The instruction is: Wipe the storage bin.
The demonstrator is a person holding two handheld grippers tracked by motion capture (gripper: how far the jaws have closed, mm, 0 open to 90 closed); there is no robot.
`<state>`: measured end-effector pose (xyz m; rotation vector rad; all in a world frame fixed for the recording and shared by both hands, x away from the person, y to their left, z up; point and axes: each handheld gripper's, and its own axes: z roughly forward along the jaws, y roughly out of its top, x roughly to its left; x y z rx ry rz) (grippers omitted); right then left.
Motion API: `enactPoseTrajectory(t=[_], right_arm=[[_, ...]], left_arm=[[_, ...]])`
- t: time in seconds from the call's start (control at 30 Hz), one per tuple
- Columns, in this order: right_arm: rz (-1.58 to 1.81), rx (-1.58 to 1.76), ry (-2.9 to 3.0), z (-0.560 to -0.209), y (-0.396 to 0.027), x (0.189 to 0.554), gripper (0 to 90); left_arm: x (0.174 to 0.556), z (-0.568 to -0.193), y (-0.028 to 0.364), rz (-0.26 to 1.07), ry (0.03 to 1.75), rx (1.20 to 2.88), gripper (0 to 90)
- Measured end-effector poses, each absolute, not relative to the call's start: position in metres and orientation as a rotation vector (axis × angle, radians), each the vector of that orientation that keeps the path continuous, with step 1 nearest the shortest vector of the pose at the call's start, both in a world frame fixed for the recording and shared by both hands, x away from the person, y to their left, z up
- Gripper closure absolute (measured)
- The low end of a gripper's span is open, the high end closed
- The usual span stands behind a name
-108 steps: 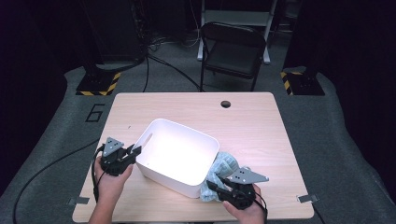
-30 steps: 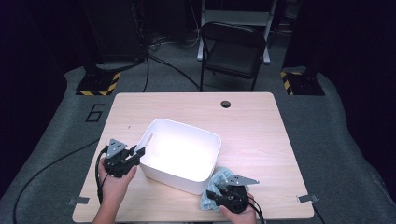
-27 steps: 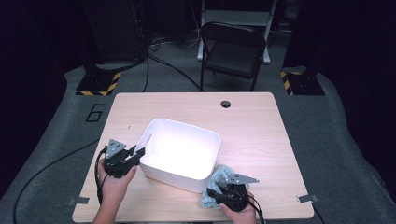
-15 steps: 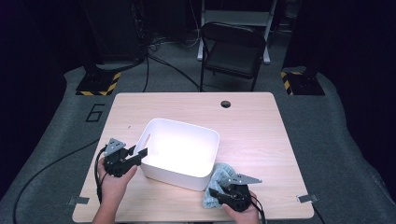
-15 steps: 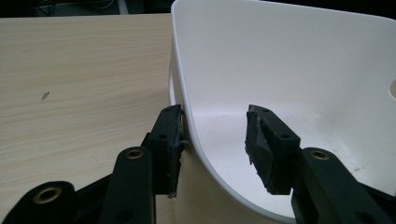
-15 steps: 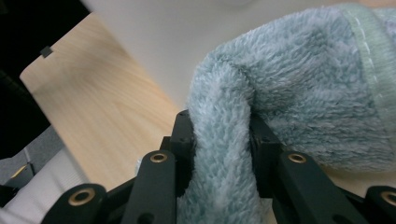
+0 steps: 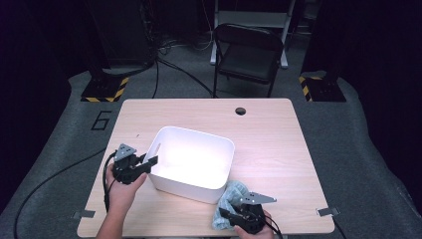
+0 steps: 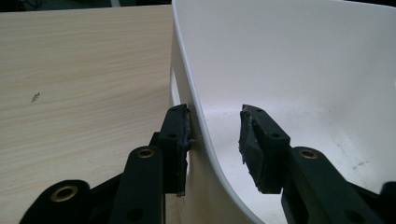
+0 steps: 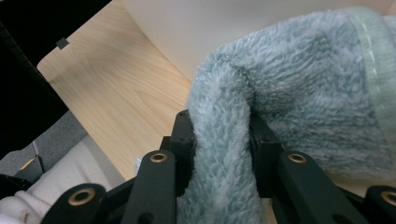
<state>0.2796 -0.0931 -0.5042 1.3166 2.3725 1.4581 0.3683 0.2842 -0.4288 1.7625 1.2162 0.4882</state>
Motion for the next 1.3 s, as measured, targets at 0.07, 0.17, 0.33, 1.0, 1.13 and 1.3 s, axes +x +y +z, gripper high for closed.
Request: enactPoseTrajectory(t=[0.07, 0.17, 0.33, 1.0, 1.13, 1.3], right_arm=[[1.459, 1.321, 2.367, -0.504, -0.094, 0.282, 68.2], [1.46, 1.336, 2.35, -0.504, -0.098, 0.286, 68.1], [1.466, 1.366, 2.322, -0.504, -0.106, 0.294, 68.0], [1.412, 1.476, 2.235, -0.5, -0.137, 0.32, 66.8], [1.402, 1.5, 2.22, -0.5, -0.141, 0.32, 66.5], [1.396, 1.517, 2.199, -0.5, -0.148, 0.322, 66.4]], left_arm=[[0.367, -0.428, 0.283, 0.48, 1.208, 1.772, 61.8], [0.363, -0.428, 0.279, 0.472, 1.2, 1.765, 60.3], [0.356, -0.429, 0.274, 0.489, 1.196, 1.758, 57.9], [0.332, -0.423, 0.246, 0.428, 1.202, 1.789, 46.6], [0.329, -0.423, 0.238, 0.438, 1.212, 1.779, 46.2], [0.327, -0.424, 0.232, 0.439, 1.195, 1.773, 44.8]])
